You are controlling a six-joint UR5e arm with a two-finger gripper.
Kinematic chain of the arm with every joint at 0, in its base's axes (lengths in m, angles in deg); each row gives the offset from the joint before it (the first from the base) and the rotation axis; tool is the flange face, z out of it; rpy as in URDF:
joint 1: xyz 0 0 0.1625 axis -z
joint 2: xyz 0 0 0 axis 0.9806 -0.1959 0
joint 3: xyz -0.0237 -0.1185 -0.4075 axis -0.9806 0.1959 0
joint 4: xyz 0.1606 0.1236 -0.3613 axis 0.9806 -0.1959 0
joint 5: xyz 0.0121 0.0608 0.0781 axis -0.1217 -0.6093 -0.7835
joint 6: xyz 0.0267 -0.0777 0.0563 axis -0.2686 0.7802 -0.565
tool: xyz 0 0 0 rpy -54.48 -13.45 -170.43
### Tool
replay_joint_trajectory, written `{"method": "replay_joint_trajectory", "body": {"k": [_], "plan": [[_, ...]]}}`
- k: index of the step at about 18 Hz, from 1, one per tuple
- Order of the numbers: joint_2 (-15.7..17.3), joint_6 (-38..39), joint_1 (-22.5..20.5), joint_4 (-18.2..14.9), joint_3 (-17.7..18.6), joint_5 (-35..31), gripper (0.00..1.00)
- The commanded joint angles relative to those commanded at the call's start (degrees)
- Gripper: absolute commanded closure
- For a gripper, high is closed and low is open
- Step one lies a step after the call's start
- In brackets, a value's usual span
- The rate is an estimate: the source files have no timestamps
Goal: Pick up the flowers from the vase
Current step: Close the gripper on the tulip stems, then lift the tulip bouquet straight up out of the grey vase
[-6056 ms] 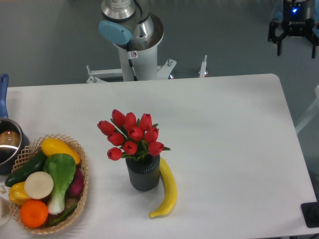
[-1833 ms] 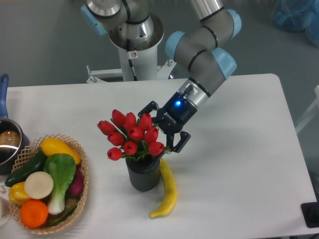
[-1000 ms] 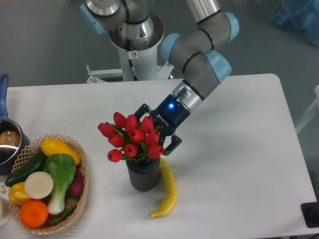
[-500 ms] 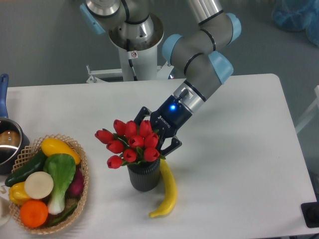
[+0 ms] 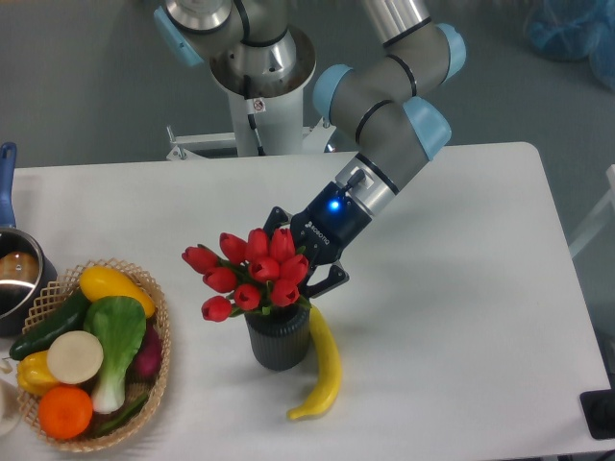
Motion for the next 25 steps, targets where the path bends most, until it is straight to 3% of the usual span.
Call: {"method": "replay_joint_trajectory", "body": {"k": [6, 25], "plan": [[0.26, 2.37, -0.70, 0.09, -1.14, 1.49, 0.48], [7.03, 17.30, -2.46, 0.09, -6.32, 4.66, 0.48]]}}
